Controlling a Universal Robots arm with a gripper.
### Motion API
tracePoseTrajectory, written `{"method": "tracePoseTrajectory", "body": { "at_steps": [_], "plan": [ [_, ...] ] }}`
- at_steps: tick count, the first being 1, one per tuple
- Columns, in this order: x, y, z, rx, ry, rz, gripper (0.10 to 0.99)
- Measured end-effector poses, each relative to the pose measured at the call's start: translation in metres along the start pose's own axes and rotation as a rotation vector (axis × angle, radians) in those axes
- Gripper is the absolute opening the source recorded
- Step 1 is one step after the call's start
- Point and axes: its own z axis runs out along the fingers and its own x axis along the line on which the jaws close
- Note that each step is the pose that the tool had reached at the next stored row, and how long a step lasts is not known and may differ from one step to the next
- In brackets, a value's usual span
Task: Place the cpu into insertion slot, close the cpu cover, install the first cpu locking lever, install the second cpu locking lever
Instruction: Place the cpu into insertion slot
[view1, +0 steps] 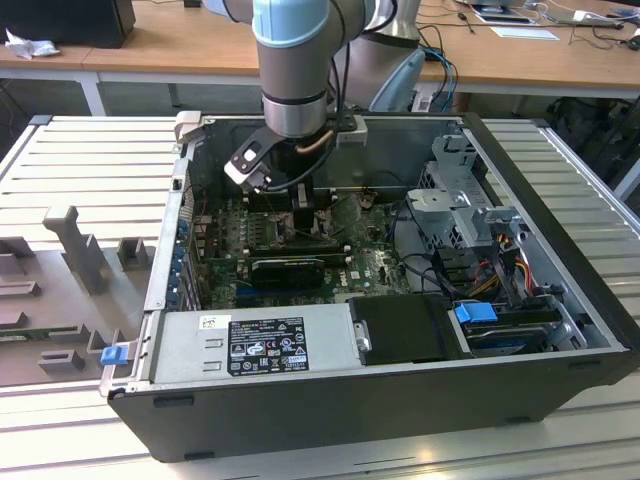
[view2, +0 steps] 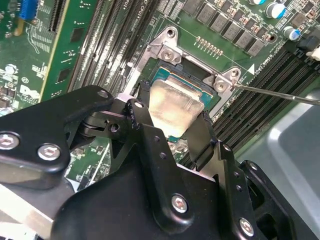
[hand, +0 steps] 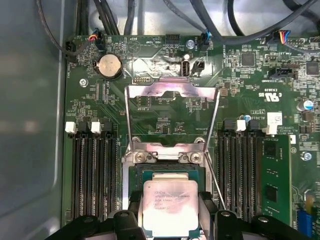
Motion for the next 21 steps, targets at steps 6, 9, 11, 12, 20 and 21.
{"method": "tracePoseTrajectory", "body": {
  "at_steps": [6, 9, 11, 12, 20, 21],
  "plan": [
    [0.0014, -0.0004, 0.0045, 0.0, -0.0002, 0.0, 0.533],
    [0.0015, -0.0004, 0.0047, 0.0, 0.0, 0.0, 0.545],
    [0.0016, -0.0003, 0.0033, 0.0, 0.0001, 0.0, 0.612],
    [0.0015, 0.0002, -0.0031, 0.001, 0.0, 0.0, 0.596],
    [0.0015, 0.0007, -0.0088, 0.001, -0.0003, 0.0, 0.106],
    [0.0015, 0.0007, -0.009, 0.001, -0.0003, 0.0, 0.106]
  ]
}}
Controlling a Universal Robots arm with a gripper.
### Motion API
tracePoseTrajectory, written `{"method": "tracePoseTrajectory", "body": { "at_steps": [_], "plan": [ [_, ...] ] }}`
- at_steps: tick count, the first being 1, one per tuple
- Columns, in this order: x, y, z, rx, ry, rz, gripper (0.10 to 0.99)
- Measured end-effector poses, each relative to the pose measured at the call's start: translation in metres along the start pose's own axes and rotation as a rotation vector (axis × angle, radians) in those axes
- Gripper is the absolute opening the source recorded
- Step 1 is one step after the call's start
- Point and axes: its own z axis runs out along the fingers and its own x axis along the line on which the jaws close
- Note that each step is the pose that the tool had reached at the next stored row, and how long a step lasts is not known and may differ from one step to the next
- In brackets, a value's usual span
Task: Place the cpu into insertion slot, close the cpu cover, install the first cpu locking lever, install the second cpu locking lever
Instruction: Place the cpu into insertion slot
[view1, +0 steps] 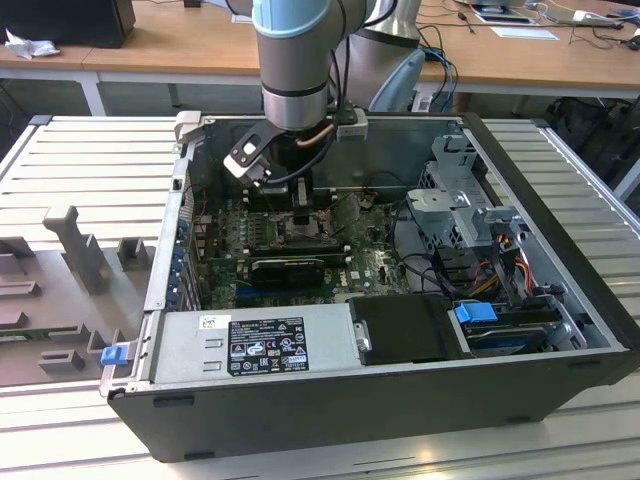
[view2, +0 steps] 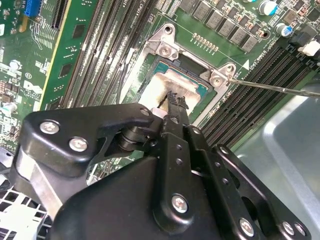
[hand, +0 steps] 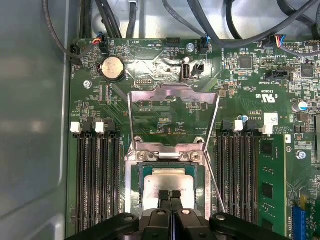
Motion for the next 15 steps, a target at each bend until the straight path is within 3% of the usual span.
{"method": "tracePoseTrajectory", "body": {
  "at_steps": [15],
  "plan": [
    [0.0, 0.0005, -0.0056, 0.0, 0.0, 0.0, 0.106]
  ]
}}
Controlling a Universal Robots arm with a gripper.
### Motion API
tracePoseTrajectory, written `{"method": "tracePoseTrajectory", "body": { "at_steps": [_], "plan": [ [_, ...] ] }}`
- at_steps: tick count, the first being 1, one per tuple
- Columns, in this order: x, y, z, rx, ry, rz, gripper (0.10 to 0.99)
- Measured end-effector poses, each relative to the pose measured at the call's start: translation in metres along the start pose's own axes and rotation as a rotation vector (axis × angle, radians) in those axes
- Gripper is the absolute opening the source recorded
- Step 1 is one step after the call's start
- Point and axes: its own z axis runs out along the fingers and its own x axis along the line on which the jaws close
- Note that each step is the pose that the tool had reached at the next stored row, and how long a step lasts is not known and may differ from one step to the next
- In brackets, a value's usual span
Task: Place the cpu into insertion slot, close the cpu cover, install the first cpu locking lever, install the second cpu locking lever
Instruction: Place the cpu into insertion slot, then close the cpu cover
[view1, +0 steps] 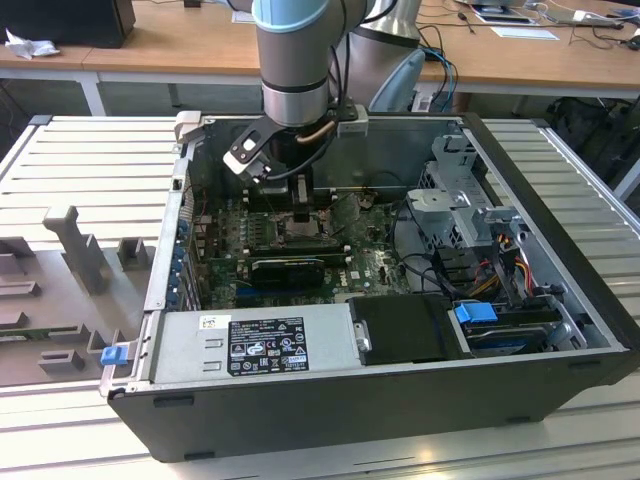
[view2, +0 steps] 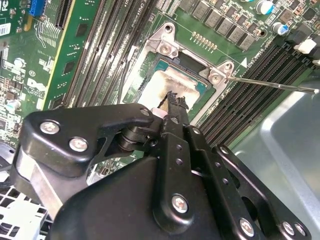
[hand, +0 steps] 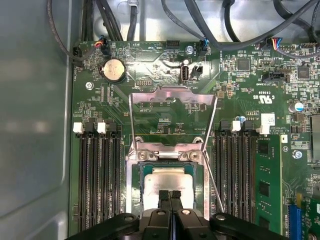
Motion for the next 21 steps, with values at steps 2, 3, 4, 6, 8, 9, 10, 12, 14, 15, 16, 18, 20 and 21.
{"method": "tracePoseTrajectory", "body": {
  "at_steps": [2, 3, 4, 6, 8, 9, 10, 12, 14, 15, 16, 18, 20, 21],
  "plan": [
    [0.0, 0.0002, -0.0018, 0.0, 0.0001, 0.0, 0.106],
    [0.0, 0.0002, -0.002, 0.0, 0.0003, 0.0, 0.106],
    [0.0, 0.0006, -0.0021, 0.0, 0.0002, 0.0, 0.106],
    [-0.0004, 0.0027, -0.0019, 0.0, 0.0, 0.0, 0.106],
    [-0.0013, 0.0055, -0.0017, 0.002, 0.0011, 0.0, 0.106],
    [-0.0016, 0.0064, -0.0017, 0.003, 0.0021, 0.0, 0.106],
    [-0.0018, 0.0065, -0.0017, 0.003, 0.0068, 0.001, 0.106],
    [-0.0017, 0.0065, -0.0017, 0.003, 0.0077, 0.001, 0.106],
    [-0.0018, 0.0066, -0.0032, 0.003, 0.0076, 0.001, 0.106],
    [-0.0017, 0.0068, -0.0052, 0.003, 0.0077, 0.001, 0.106],
    [-0.0017, 0.0069, -0.007, 0.003, 0.0077, 0.001, 0.106],
    [-0.0017, 0.0072, -0.0099, 0.003, 0.0077, 0.001, 0.106],
    [-0.0017, 0.0079, -0.015, 0.003, 0.0077, 0.001, 0.106],
    [-0.0018, 0.0083, -0.019, 0.003, 0.0077, 0.001, 0.106]
  ]
}}
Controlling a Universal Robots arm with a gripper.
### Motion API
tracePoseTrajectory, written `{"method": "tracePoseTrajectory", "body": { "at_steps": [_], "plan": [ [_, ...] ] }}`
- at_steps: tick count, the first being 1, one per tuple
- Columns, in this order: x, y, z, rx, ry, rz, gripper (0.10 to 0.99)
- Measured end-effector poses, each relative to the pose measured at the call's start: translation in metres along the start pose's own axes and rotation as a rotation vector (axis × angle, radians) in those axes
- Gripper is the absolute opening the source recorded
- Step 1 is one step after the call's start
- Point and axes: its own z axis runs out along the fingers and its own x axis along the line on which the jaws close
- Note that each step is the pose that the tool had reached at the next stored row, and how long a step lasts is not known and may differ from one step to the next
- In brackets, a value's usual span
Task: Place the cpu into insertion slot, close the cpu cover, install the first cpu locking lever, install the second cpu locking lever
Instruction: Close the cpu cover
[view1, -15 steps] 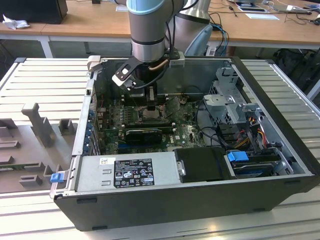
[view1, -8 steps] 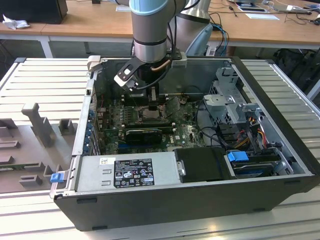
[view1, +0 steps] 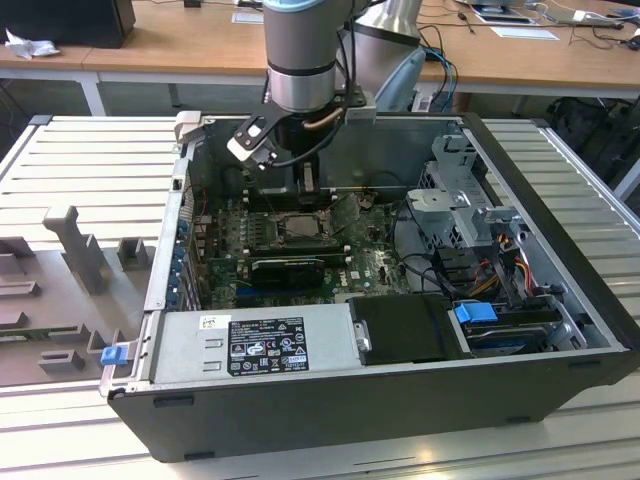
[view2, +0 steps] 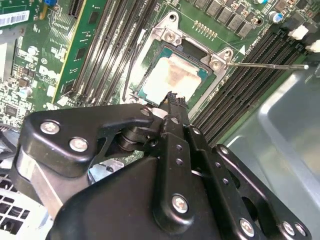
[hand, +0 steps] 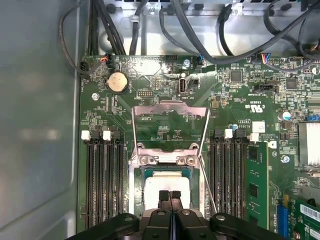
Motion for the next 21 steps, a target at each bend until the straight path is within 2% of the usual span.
{"method": "tracePoseTrajectory", "body": {
  "at_steps": [4, 8, 14, 19, 21],
  "plan": [
    [0.0001, 0.0007, -0.0093, 0.0, 0.0, 0.0, 0.106],
    [0.0001, 0.005, -0.0095, 0.0, 0.0, 0.0, 0.106],
    [0.0002, 0.006, -0.0211, 0.0, 0.0, 0.0, 0.106],
    [0.0002, 0.0098, -0.0225, 0.0, 0.0, 0.0, 0.106],
    [0.0002, 0.0104, -0.0272, 0.0, -0.0004, 0.0, 0.106]
  ]
}}
